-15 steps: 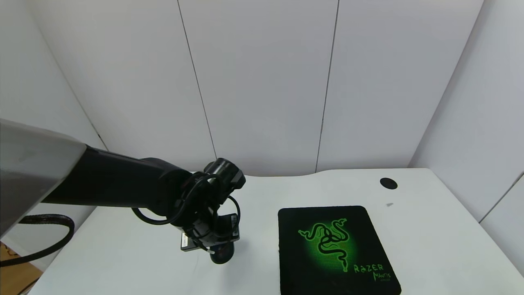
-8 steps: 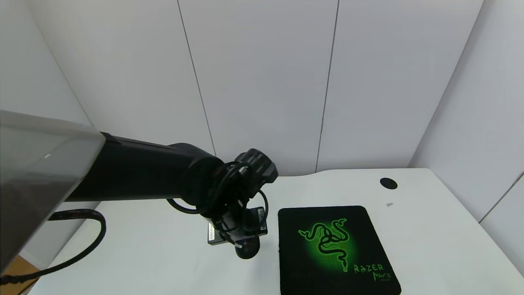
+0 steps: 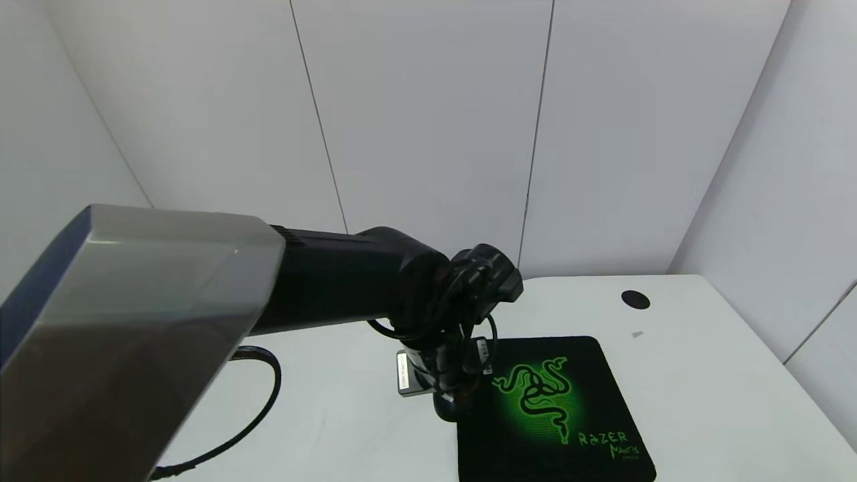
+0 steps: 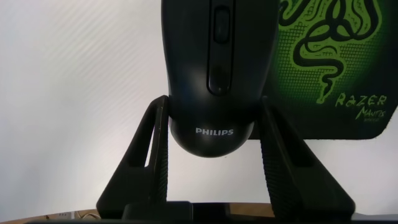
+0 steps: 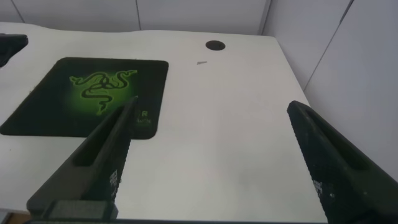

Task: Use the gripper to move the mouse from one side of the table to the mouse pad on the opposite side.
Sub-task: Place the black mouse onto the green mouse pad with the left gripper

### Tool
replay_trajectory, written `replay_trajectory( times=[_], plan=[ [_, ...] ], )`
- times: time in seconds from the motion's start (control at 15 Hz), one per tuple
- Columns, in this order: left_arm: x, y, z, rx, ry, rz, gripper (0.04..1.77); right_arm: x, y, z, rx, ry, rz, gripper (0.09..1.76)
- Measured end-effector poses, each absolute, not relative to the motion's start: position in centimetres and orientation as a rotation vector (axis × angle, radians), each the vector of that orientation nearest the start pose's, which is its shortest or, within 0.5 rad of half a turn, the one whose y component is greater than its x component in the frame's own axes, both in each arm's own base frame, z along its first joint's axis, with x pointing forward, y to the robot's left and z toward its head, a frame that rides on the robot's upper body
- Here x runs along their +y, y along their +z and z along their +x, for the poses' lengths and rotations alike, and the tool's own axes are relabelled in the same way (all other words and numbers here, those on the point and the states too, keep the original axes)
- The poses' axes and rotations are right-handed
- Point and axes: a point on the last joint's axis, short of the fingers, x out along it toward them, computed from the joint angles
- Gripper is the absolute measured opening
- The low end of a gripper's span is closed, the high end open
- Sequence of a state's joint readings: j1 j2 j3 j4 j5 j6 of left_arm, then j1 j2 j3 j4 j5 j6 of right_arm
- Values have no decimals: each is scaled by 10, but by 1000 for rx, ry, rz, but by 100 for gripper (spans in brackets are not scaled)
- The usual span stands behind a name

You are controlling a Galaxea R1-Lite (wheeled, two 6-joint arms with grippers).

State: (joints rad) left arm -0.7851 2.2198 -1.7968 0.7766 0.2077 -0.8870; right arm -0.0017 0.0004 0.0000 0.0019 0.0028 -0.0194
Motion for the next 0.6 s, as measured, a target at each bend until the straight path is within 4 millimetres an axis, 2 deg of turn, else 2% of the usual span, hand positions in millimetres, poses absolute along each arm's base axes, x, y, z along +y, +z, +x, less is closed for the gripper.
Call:
replay_trajectory(
  times=[0.33,0.6],
  plan=[
    [-330,120,287,1155,14,-190,90,0,75,-23,2,2,-19,171],
    [-347,106,284,1144,-7,-206,90,0,75,-23,2,2,-20,171]
  ],
)
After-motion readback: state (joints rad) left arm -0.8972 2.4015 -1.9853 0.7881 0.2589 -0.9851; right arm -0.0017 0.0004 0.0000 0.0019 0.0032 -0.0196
